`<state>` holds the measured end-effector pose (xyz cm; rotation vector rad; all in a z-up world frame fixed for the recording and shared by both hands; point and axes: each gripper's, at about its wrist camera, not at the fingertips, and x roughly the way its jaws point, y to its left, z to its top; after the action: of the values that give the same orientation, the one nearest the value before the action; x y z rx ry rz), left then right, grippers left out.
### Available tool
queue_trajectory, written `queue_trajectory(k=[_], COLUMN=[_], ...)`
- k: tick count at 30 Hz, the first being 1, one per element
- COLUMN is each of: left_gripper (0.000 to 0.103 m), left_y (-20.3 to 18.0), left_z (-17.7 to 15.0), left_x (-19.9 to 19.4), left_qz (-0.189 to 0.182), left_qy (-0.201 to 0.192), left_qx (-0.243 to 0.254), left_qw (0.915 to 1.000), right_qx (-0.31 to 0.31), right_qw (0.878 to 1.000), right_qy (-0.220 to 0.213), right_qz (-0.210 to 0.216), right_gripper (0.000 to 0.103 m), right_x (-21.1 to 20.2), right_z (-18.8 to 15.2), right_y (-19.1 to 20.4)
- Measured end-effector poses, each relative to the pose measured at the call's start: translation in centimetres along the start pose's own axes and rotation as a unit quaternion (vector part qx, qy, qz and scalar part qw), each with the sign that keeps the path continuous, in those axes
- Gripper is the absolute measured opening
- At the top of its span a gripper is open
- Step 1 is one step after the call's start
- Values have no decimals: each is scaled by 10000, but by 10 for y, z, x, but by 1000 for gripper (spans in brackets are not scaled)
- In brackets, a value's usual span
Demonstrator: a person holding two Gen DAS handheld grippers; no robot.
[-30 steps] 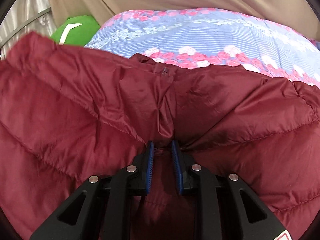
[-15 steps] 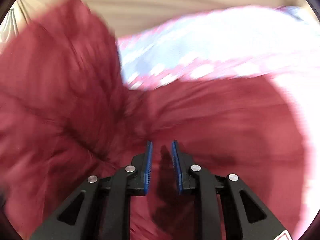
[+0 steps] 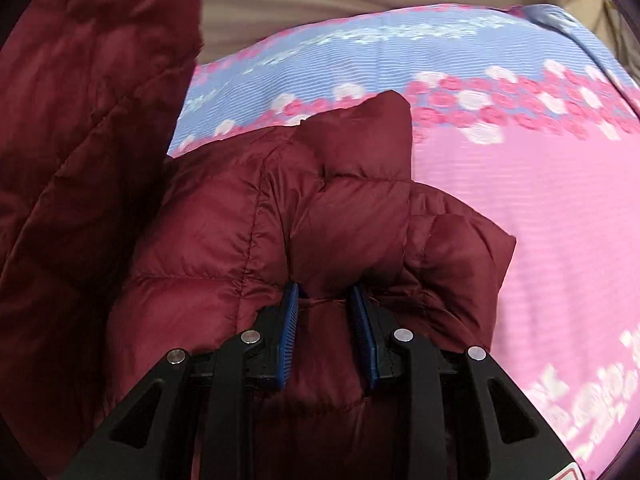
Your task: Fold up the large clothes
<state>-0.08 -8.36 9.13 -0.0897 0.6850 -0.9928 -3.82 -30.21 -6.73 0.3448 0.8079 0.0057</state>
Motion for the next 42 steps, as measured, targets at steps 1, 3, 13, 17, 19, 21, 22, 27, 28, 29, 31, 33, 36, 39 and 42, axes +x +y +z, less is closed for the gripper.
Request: queue_trajectory(k=[1, 3, 13, 17, 19, 21, 22, 27, 28, 29, 31, 33, 36, 39, 42], left_gripper=[8, 8, 8, 9, 11, 17, 22, 83, 83, 86, 89, 89, 89, 80, 42], left_y=[-6, -13, 7, 3, 2, -5, -7, -3, 4, 11, 32, 50, 57, 58, 59], left_z=[-1, -5, -45, -52, -53, -50, -48, -56, -63, -69, -90, -112, -138, -152, -151], left_x=[9, 34, 146, 158, 155, 144, 130, 20, -1, -13, -29, -26, -10, 4, 13], left_qz=[-12, -52, -82, 42, 55, 16, -13, -35, 51, 148, 462, 703, 860, 965, 1267], left_qy=[80, 357, 1685, 1792, 1770, 1687, 1551, 187, 45, 13, 150, 479, 874, 1154, 1353], left_qx=[62, 180, -100, 124, 201, 212, 187, 269, 243, 163, -184, -459, -661, -438, -50], left_qw=[9999, 9992, 9856, 9837, 9840, 9854, 9877, 9995, 9997, 9998, 9987, 9953, 9902, 9876, 9827], right_qx=[20, 173, 1378, 1429, 1450, 1462, 1450, 1315, 1317, 1327, 1416, 1536, 1702, 1759, 1677], right_qw=[10000, 9996, 9879, 9867, 9861, 9852, 9852, 9864, 9864, 9864, 9857, 9837, 9806, 9799, 9827], right_qy=[-2, -14, -644, -666, -668, -694, -707, -765, -758, -726, -627, -490, -319, -188, -194], right_qz=[53, 208, 297, 390, 453, 564, 581, 617, 630, 649, 664, 796, 922, 921, 763], right_gripper=[29, 28, 31, 38, 43, 49, 51, 68, 69, 69, 69, 69, 69, 65, 53], right_x=[0, -3, -99, -111, -108, -107, -109, -122, -121, -119, -112, -101, -87, -79, -80], right_z=[-2, -2, -37, -50, -53, -53, -56, -67, -67, -68, -69, -69, -70, -73, -76], right_y=[-2, -10, -93, -98, -92, -94, -95, -96, -98, -98, -101, -103, -103, -98, -90])
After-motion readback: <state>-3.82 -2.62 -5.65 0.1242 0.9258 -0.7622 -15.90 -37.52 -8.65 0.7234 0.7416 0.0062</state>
